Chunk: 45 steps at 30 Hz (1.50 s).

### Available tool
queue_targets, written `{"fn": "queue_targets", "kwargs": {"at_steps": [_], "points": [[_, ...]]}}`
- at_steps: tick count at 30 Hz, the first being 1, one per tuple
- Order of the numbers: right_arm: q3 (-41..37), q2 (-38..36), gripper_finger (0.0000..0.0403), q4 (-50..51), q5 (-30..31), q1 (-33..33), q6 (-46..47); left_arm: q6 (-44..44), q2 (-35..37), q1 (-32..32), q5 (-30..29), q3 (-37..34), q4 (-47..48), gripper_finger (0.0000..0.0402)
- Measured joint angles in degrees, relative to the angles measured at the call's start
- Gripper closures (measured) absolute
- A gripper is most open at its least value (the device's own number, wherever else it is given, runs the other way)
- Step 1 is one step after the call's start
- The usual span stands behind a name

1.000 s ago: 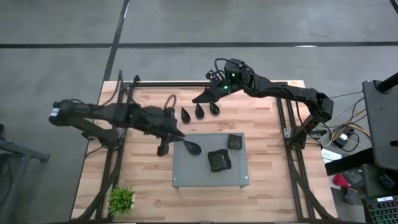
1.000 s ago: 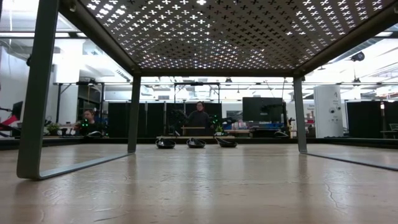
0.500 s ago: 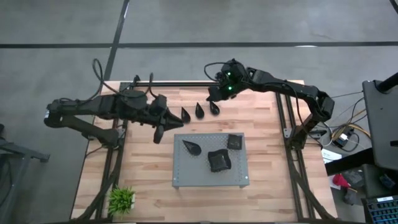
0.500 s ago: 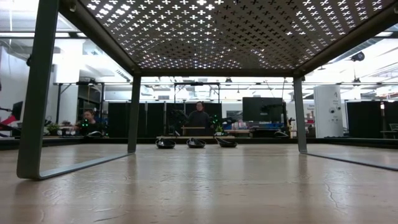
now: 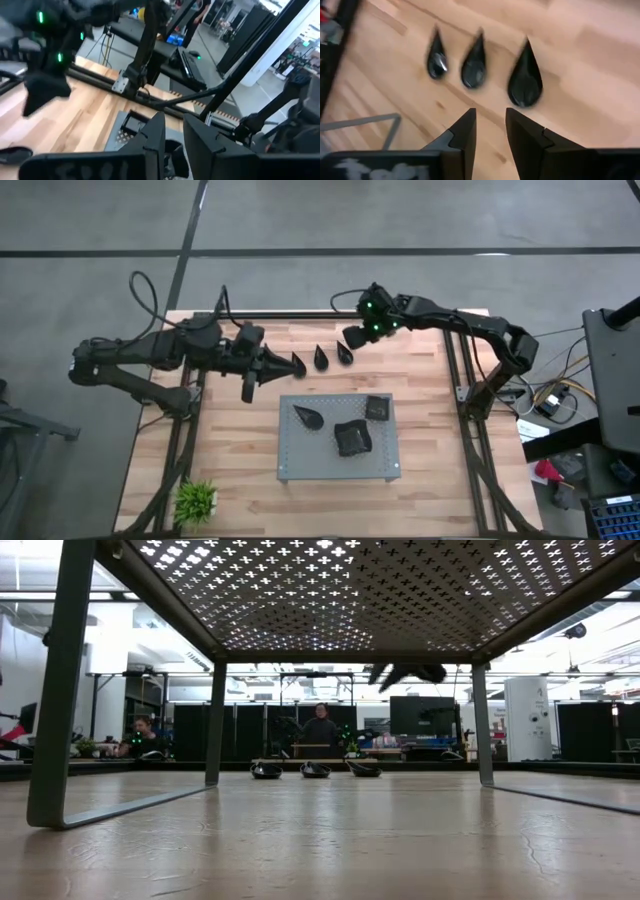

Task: Pick & Place Mini shaped plates
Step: Stack the drop shaped plate on top of the other drop shaped plate on the shelf

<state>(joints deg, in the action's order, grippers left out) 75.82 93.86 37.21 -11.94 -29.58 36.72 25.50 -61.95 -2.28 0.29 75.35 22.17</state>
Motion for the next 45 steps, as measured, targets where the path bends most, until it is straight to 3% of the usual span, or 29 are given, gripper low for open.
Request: {"fn": "queue_targets", "kwargs": {"at_steps": [5, 14, 22, 32, 45], "points": [[-5.9, 0.1, 0.0291, -2.5, -0.4, -1.3, 4.1, 0.1, 0.0, 0.0, -0.4, 0.0, -3.5, 0.0341], [-16.6, 0.1, 0.0290, -16.6, -0.1, -1.6, 13.7, -0.6, 0.0, 0.0, -0.4, 0.0, -4.6, 0.0342], [-21.0, 0.2, 0.0290, -22.5, -0.1, -1.8, 18.0, -0.8, 0.0, 0.0, -0.4, 0.0, -4.6, 0.0340], [-17.5, 9.0, 0.0277, -25.6, -1.5, -2.0, 20.0, -0.8, -0.1, 0.1, -0.4, -0.1, -4.6, 0.0340], [-14.9, 12.4, 0.0302, -22.9, 0.4, -2.5, 17.5, -1.8, -0.1, 0.1, -0.4, -0.1, -4.6, 0.0341]]}}
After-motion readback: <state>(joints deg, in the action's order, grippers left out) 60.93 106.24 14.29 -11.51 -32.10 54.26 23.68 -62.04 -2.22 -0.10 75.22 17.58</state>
